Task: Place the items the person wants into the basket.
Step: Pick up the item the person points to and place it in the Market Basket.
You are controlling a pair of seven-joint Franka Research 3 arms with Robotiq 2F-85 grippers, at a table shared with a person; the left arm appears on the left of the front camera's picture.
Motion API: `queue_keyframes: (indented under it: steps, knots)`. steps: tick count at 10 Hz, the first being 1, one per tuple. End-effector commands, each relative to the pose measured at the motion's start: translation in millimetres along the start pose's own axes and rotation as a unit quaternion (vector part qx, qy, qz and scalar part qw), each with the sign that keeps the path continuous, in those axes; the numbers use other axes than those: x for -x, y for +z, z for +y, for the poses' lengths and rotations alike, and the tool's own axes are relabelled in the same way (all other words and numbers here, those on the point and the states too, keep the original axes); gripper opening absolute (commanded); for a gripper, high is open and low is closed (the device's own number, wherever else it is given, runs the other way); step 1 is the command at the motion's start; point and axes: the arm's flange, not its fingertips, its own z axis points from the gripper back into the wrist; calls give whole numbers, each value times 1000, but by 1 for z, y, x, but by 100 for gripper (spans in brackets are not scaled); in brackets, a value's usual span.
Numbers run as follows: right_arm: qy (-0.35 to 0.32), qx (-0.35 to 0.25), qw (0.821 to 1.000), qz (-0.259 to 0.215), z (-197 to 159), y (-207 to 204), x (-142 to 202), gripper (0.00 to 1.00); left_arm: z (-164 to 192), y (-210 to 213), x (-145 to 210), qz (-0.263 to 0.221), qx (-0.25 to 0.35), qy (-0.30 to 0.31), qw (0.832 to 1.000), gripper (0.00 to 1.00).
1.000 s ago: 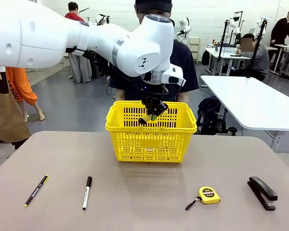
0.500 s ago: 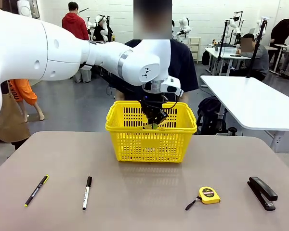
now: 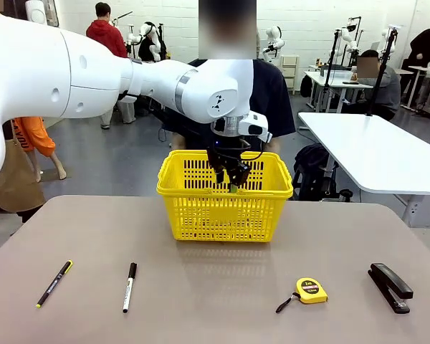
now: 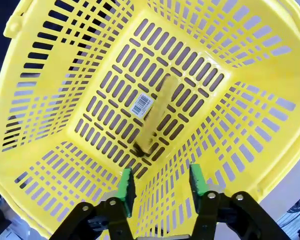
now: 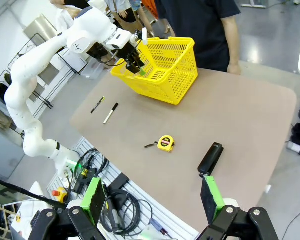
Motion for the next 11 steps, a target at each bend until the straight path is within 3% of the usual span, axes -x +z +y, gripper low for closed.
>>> queue_keyframes:
  steps: [1,6,8,9,11]
  knots:
    - [8,-7,1000,-6,0,0,-1,100,3,4,-7,7,2,-4,1000,100]
    - [8,-7,1000,-6,0,0,-1,100,6,9,-4,1,-5,6,1000,100]
    - [8,-7,1000,-6,0,0,-1,100,12,47,24,-41,-6,9,999,100]
    - [8,-7,1000,-6,0,0,-1,100,20,86,67,-90,-11,6,996,100]
    - [8,-7,1000,-6,0,0,-1,100,39,144,205,-178,-14,-5,984,100]
